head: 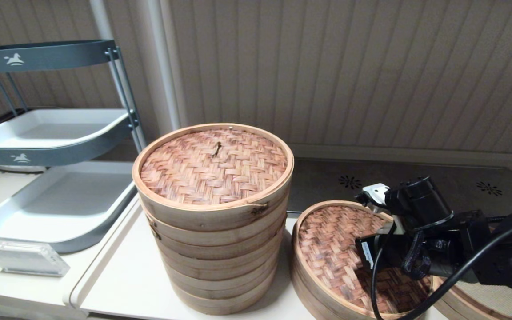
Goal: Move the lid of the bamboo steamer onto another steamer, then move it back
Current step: Pick up the steamer
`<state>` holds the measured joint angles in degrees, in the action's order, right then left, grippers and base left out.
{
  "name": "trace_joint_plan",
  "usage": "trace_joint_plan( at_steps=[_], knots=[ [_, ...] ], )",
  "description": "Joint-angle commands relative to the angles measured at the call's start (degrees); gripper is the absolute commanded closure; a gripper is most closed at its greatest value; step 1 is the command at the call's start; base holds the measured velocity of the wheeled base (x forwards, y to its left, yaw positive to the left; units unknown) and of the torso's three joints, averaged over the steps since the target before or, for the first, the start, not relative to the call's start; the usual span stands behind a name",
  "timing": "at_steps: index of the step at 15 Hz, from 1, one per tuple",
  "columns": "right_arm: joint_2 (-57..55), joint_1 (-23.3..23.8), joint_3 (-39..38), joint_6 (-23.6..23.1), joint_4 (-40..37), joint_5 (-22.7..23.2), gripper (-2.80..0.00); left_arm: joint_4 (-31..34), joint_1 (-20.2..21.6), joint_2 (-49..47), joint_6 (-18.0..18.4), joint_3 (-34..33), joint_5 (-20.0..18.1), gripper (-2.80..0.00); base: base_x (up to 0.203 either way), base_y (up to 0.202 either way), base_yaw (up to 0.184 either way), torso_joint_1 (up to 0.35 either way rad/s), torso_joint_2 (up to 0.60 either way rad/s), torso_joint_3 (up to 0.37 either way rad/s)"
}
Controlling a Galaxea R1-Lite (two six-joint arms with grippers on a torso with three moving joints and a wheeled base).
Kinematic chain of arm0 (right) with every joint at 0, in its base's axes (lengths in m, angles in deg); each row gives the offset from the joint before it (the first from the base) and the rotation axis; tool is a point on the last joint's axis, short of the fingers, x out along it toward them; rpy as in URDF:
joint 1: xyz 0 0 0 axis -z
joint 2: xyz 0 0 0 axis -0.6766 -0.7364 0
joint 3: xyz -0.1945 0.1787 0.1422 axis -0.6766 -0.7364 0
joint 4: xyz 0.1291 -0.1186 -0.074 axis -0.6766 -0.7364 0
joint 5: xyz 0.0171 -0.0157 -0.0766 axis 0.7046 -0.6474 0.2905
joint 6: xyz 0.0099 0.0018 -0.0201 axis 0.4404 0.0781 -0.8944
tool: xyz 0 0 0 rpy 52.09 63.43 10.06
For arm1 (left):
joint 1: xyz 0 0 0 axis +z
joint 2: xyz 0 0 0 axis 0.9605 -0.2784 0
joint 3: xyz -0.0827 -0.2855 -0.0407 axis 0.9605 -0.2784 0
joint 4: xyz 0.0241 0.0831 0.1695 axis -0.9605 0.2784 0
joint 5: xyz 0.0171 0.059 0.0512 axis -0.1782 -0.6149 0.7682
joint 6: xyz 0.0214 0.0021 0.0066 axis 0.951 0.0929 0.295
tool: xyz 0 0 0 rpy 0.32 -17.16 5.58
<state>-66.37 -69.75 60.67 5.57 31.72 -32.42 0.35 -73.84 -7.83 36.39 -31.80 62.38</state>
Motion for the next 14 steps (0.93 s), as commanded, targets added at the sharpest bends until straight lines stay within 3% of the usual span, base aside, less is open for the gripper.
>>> trace_joint_plan(
  at_steps=[1, 14],
  knots=[
    [0.09, 0.1, -0.26, 0.02, 0.08, -0.11, 0.0, -0.02, 0.0, -0.06, 0.04, -0.18, -0.01, 0.0, 0.0, 0.0, 0.0, 0.0, 0.0, 0.0],
    [4.04, 0.45, 0.35, 0.46, 1.57, -0.62, 0.0, 0.04, 0.0, -0.06, 0.04, -0.18, -0.08, 0.0, 0.0, 0.0, 0.0, 0.0, 0.0, 0.0]
  ],
)
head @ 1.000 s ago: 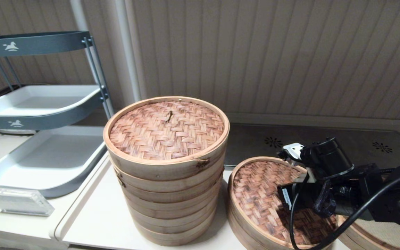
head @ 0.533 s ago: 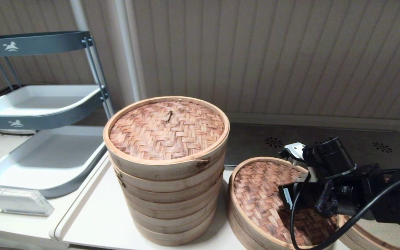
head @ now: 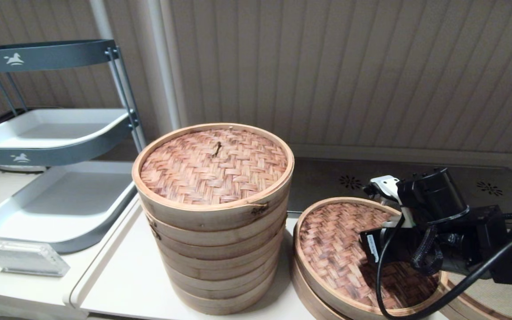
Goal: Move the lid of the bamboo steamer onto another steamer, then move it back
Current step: Pick up the steamer
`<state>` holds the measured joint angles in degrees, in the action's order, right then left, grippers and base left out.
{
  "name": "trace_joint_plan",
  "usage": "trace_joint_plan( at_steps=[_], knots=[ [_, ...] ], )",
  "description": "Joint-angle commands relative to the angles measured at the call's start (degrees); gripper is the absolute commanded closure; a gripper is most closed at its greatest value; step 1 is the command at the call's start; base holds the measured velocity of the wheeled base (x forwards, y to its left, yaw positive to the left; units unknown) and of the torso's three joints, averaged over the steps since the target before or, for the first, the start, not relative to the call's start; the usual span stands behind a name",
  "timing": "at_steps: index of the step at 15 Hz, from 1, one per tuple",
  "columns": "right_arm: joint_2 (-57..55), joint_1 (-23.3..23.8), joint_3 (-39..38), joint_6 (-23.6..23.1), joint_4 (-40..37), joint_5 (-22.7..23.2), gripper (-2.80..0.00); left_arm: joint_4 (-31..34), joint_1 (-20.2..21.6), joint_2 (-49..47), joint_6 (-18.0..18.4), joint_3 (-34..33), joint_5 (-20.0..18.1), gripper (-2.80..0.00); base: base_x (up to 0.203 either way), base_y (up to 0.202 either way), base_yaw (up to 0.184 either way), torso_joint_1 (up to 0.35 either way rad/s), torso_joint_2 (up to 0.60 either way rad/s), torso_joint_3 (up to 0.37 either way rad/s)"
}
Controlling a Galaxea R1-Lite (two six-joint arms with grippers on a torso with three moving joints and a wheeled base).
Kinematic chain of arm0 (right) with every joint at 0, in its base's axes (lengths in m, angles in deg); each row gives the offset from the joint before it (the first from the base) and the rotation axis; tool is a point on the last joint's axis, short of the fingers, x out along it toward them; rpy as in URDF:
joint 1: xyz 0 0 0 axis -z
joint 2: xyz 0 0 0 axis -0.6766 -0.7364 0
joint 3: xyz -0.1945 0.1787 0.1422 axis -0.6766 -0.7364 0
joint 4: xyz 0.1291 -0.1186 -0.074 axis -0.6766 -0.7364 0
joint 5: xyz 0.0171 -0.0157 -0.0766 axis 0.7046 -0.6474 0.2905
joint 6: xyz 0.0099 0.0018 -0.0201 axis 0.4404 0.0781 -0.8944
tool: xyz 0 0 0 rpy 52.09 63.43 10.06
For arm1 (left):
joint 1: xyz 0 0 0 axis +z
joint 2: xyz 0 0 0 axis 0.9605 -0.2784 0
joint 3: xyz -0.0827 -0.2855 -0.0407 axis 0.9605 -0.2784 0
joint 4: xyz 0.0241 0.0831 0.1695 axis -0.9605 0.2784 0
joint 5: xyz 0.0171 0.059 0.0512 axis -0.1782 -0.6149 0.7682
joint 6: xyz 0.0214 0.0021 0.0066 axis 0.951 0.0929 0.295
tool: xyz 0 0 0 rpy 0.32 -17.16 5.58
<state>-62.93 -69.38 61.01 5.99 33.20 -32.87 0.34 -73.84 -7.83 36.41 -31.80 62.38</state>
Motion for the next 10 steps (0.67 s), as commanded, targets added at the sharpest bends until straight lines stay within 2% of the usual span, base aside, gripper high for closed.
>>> trace_joint_plan(
  at_steps=[1, 10],
  knots=[
    [0.9, 0.2, 0.01, 0.04, 0.09, -0.17, 0.0, 0.04, 0.0, -0.06, 0.02, -0.18, 0.01, 0.0, 0.0, 0.0, 0.0, 0.0, 0.0, 0.0],
    [2.93, 0.35, -0.08, 0.55, 0.09, -0.08, 0.0, -0.05, 0.0, -0.06, -0.05, -0.18, -0.08, 0.0, 0.0, 0.0, 0.0, 0.0, 0.0, 0.0]
  ],
)
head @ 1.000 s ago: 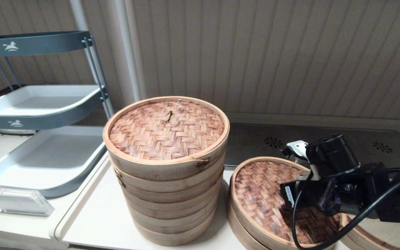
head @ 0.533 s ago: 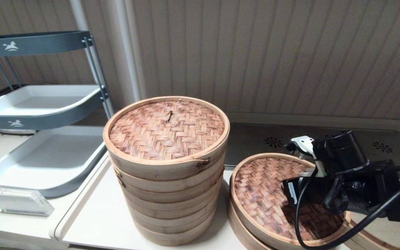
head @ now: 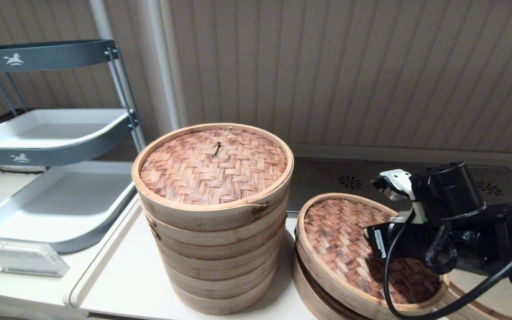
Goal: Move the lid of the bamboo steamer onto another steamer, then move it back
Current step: Put the steamer
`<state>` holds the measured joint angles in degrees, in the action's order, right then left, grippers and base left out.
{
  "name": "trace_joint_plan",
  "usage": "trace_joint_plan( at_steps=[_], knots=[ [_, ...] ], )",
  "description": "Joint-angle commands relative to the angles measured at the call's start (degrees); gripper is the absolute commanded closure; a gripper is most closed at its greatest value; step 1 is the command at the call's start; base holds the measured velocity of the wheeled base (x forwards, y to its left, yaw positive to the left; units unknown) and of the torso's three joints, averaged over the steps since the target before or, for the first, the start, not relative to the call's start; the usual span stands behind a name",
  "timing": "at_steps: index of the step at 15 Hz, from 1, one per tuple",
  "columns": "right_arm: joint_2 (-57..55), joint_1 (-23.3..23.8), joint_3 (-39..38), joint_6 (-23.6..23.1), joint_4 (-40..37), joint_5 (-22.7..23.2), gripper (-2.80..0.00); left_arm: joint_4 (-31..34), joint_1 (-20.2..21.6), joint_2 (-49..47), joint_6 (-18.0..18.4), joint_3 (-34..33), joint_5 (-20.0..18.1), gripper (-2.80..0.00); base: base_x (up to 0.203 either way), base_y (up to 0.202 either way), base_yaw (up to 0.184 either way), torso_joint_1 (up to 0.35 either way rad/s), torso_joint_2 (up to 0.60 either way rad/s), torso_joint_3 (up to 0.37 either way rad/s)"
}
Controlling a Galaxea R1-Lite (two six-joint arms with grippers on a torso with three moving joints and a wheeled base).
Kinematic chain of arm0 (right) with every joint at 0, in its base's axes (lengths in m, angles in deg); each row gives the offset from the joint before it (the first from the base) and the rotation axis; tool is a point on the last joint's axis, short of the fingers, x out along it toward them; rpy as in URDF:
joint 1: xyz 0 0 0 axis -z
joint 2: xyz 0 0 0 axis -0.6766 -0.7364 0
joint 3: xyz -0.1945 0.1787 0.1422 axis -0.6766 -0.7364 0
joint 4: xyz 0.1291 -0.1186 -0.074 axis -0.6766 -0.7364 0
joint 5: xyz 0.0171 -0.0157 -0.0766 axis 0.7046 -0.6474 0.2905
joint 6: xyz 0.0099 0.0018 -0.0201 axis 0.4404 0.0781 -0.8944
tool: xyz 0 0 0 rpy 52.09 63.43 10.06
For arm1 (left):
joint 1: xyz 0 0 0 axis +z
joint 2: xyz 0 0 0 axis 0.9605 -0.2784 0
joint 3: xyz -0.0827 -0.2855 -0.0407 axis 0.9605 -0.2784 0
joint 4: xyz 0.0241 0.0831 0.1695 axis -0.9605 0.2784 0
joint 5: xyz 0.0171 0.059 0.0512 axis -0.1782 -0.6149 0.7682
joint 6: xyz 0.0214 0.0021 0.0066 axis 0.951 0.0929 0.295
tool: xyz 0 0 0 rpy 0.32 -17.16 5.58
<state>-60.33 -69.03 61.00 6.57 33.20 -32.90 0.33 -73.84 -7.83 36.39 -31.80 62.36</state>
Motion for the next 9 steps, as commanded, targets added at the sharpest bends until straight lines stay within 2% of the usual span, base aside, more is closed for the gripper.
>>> trace_joint_plan(
  at_steps=[1, 5, 9],
  knots=[
    [0.53, 0.06, 0.02, 0.4, 0.09, -0.11, 0.0, 0.05, 0.0, -0.06, 0.04, -0.18, 0.03, 0.0, 0.0, 0.0, 0.0, 0.0, 0.0, 0.0],
    [2.22, 0.53, -0.24, 0.34, 0.09, -0.31, 0.0, 0.06, 0.0, -0.06, 0.04, -0.18, 0.03, 0.0, 0.0, 0.0, 0.0, 0.0, 0.0, 0.0],
    [4.06, 3.23, -0.31, 0.17, 0.09, -0.31, 0.0, -0.02, 0.0, -0.06, -0.03, -0.18, 0.03, 0.0, 0.0, 0.0, 0.0, 0.0, 0.0, 0.0]
  ],
)
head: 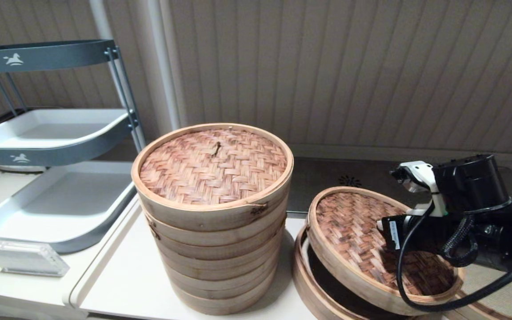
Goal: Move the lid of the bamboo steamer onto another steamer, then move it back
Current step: Put the steamer
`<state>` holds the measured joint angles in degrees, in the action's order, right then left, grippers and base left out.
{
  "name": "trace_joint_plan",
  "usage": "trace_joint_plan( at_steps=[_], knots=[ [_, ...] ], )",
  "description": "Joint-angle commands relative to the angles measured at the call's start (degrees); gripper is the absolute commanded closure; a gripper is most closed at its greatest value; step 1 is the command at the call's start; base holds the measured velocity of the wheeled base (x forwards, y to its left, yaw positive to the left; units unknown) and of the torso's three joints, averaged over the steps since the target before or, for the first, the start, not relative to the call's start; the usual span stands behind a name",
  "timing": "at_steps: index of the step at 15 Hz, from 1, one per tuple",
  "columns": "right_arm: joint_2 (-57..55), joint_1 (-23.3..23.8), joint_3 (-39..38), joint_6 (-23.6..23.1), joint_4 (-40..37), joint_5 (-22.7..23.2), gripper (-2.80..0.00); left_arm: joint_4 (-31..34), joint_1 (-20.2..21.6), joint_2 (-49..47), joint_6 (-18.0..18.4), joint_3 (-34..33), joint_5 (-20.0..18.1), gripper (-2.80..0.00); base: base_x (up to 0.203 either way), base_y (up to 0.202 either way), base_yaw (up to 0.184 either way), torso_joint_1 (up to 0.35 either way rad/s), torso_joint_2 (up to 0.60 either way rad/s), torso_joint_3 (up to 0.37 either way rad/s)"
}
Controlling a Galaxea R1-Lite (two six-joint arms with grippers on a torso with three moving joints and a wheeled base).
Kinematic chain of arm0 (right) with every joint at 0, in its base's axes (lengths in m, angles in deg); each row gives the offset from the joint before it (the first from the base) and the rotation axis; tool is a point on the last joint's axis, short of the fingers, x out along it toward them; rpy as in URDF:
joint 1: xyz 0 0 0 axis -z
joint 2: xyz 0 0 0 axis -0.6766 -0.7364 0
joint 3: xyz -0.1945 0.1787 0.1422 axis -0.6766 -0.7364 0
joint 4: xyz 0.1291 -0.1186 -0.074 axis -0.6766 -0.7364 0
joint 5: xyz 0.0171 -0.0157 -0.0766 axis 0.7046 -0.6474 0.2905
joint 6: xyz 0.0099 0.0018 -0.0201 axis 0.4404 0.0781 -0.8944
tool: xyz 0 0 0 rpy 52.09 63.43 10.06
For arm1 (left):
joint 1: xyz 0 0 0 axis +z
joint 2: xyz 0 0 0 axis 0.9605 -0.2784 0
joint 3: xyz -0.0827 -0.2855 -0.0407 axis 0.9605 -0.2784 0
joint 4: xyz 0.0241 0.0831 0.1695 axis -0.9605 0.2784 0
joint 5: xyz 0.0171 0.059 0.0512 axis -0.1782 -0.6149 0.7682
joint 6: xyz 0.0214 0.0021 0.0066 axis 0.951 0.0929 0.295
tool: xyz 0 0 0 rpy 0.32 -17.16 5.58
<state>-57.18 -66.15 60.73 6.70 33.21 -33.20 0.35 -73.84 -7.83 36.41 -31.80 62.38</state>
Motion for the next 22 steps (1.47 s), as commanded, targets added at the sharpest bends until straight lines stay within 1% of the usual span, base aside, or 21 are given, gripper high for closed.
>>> trace_joint_plan(
  at_steps=[1, 4, 7, 9, 11, 16, 22],
  knots=[
    [1.03, 0.41, -0.08, 0.0, 0.05, -0.02, 0.0, -0.02, 0.0, -0.06, 0.02, -0.18, 0.01, 0.0, 0.0, 0.0, 0.0, 0.0, 0.0, 0.0],
    [2.92, 2.29, -0.84, -0.23, -0.11, -0.1, 0.0, 0.04, 0.0, -0.06, 0.02, -0.18, 0.01, 0.0, 0.0, 0.0, 0.0, 0.0, 0.0, 0.0],
    [4.46, 5.74, -1.1, -0.54, -0.51, -0.11, 0.0, 0.04, 0.0, -0.06, 0.02, -0.18, 0.01, 0.0, 0.0, 0.0, 0.0, 0.0, 0.0, 0.0],
    [4.76, 6.58, -1.3, -0.79, -0.5, -0.11, 0.0, -0.05, 0.0, -0.06, 0.0, -0.18, -0.07, 0.0, 0.0, 0.0, 0.0, 0.0, 0.0, 0.0],
    [5.22, 10.69, -2.3, -1.13, -0.08, -0.11, 0.0, -0.01, 0.0, -0.06, 0.02, -0.18, 0.01, 0.0, 0.0, 0.0, 0.0, 0.0, 0.0, 0.0],
    [5.6, 16.71, -2.79, -2.3, 0.06, -0.1, 0.0, 0.04, 0.0, -0.06, -0.02, -0.18, 0.01, 0.0, 0.0, 0.0, 0.0, 0.0, 0.0, 0.0],
    [5.82, 25.86, -3.13, -3.64, 0.07, 0.67, 0.0, 0.03, 0.0, -0.06, 0.0, -0.18, 0.01, 0.0, 0.0, 0.0, 0.0, 0.0, 0.0, 0.0]
  ],
)
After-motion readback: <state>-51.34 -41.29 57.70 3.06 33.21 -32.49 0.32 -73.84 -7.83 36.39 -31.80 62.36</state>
